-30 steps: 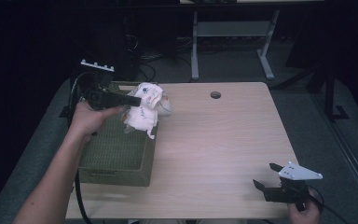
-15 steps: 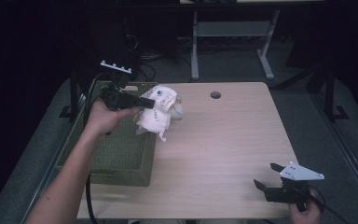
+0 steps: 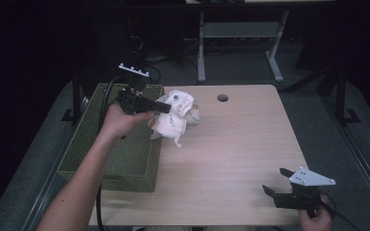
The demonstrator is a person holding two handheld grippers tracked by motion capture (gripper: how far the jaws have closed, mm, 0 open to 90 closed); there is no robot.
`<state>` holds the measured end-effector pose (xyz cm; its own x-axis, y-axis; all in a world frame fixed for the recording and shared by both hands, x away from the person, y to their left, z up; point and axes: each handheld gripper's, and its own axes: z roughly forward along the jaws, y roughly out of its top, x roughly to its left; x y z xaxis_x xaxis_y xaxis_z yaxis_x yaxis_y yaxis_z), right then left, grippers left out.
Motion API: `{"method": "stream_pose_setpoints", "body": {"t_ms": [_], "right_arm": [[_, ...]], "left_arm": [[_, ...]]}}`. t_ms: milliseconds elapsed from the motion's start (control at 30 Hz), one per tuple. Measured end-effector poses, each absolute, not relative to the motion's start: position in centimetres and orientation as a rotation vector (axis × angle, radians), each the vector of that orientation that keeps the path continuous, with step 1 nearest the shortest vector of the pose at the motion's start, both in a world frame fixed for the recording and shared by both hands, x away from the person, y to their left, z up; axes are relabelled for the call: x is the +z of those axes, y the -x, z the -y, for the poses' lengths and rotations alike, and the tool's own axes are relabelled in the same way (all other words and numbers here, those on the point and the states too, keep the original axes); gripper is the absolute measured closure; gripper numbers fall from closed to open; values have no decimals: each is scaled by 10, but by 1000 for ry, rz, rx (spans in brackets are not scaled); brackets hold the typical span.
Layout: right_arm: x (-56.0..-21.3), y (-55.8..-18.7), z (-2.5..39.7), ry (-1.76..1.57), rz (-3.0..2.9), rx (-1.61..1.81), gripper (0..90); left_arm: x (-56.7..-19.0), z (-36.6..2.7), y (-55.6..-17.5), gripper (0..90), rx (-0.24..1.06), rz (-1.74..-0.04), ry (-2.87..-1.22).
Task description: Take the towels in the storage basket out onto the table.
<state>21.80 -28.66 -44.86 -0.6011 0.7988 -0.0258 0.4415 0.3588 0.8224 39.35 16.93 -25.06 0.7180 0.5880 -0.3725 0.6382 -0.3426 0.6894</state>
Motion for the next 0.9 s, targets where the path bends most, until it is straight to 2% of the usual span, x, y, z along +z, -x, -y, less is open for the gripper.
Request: {"method": "stream_pose_setpoints", "body": {"t_ms": [900], "right_arm": [[-448,-217,288,-1068,-2201,1140,140]], "left_arm": [[-272,-130,-398,850,-97,-902,-2094]]}}
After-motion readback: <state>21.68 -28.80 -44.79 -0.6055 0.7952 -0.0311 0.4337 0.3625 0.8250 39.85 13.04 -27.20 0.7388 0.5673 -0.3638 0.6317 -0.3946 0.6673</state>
